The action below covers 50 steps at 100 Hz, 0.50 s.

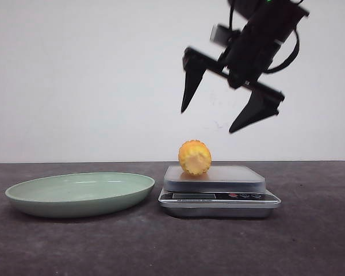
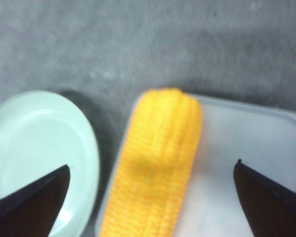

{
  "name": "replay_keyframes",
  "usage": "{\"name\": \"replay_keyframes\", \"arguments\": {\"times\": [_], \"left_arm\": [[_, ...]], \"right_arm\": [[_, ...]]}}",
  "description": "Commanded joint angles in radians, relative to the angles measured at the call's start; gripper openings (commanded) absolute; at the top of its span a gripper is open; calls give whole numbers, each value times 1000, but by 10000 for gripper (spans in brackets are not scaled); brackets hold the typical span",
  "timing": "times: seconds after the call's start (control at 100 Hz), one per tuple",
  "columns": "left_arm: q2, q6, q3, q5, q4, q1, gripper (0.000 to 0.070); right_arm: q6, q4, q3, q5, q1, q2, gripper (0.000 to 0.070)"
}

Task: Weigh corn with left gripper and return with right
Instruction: 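Lower the right gripper onto the corn on the scale and grasp it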

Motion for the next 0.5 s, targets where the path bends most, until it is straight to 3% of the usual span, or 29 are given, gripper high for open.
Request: {"name": "replay_keyframes", "arguments": {"times": [0.0,0.1,0.23,0.3,0.38,0.49], "left_arm": [[7,6,22,3,-37,-12,700],[7,18,22,2,-38,-12,700],[7,18,21,2,-38,-12,700],[7,18,21,2,-38,-12,700],[7,18,21,3,-38,-12,700],[7,18,21,6,-38,-12,700]], "right_arm": [[17,-6,22,14,23,40,641],[17,-28,22,30,46,70,595],[21,-93,22,92,61,101,487],[39,-132,22,108,61,116,314],[42,-172,22,107,55,123,0],[42,-184,24,107,52,117,5]]}}
